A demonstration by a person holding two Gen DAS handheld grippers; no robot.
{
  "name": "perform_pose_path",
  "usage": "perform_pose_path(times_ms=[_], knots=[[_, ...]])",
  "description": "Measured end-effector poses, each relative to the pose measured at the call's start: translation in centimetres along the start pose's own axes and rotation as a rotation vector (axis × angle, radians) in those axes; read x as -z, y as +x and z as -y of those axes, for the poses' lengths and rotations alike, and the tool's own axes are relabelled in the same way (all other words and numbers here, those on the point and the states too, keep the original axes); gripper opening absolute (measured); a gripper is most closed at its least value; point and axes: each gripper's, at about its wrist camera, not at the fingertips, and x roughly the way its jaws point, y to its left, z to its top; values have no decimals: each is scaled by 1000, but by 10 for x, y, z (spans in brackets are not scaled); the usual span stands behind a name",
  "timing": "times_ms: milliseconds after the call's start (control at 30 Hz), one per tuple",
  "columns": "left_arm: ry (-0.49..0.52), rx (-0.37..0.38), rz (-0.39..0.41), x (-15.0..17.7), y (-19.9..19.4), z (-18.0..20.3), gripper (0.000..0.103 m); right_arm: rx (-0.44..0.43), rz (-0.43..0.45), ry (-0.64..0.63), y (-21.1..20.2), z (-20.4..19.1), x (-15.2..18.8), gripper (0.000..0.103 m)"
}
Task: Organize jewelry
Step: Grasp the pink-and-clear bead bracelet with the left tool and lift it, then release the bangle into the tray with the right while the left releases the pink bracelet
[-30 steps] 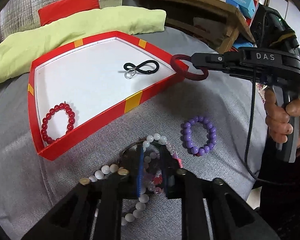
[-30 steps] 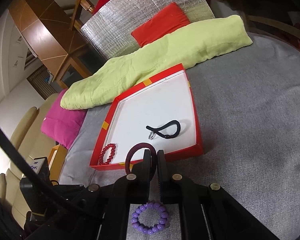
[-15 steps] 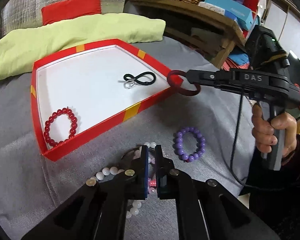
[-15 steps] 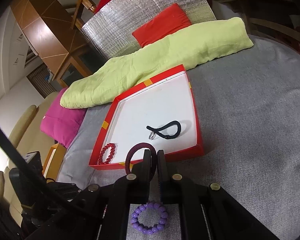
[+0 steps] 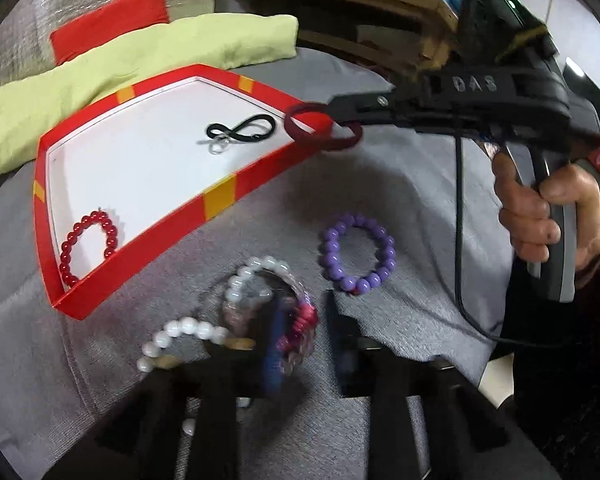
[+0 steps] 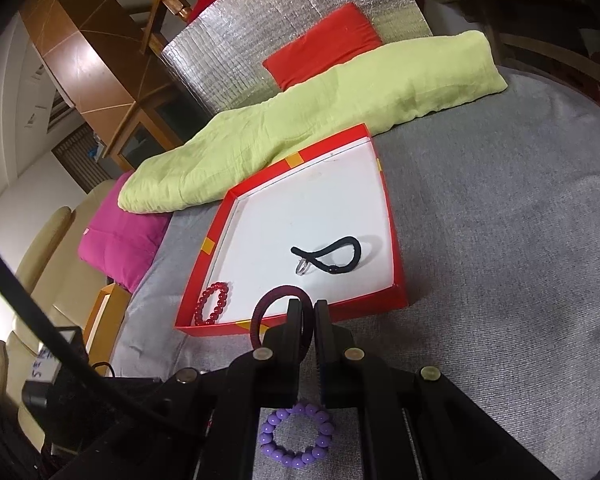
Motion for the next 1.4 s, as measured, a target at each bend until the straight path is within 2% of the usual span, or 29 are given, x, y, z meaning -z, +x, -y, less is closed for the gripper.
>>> perform_pose_path(times_ms=[133, 233, 300, 533, 667, 800, 933, 1133, 1267, 1333, 1367, 1400], knots=[[22, 77, 40, -1, -9, 8, 9, 2, 1, 0, 0, 0, 0, 7], [36, 65, 66, -3, -14, 10, 7, 3, 3, 2, 0, 0, 0, 7], [-12, 62, 87, -5, -19, 1, 7, 2, 4, 3, -1, 0, 0, 7], [-144, 110, 277, -18, -60, -25, 7, -9, 42, -7, -4, -5, -5, 7], [-224, 96, 337, -32, -66, -44, 7, -12, 83, -44, -4, -15, -14, 7], [-321, 57, 345, -49, -57, -68, 7, -13, 101, -44, 6, -20, -31, 7], [-367, 27, 341, -67, -39, -86, 7, 12, 97, -36, 23, -21, -50, 7], [-380, -10, 296, -82, -9, -98, 7, 143, 31, -62, 74, -12, -74, 7], [-349, -39, 256, -85, 2, -98, 7, 168, -1, -52, 99, -6, -83, 8], [-359, -60, 247, -82, 1, -102, 7, 176, -6, -43, 103, -2, -85, 11], [-361, -64, 246, -81, -1, -104, 8, 173, -8, -27, 102, 0, -84, 25], [-369, -67, 256, -80, -4, -107, 10, 168, -9, -9, 100, 3, -84, 45]])
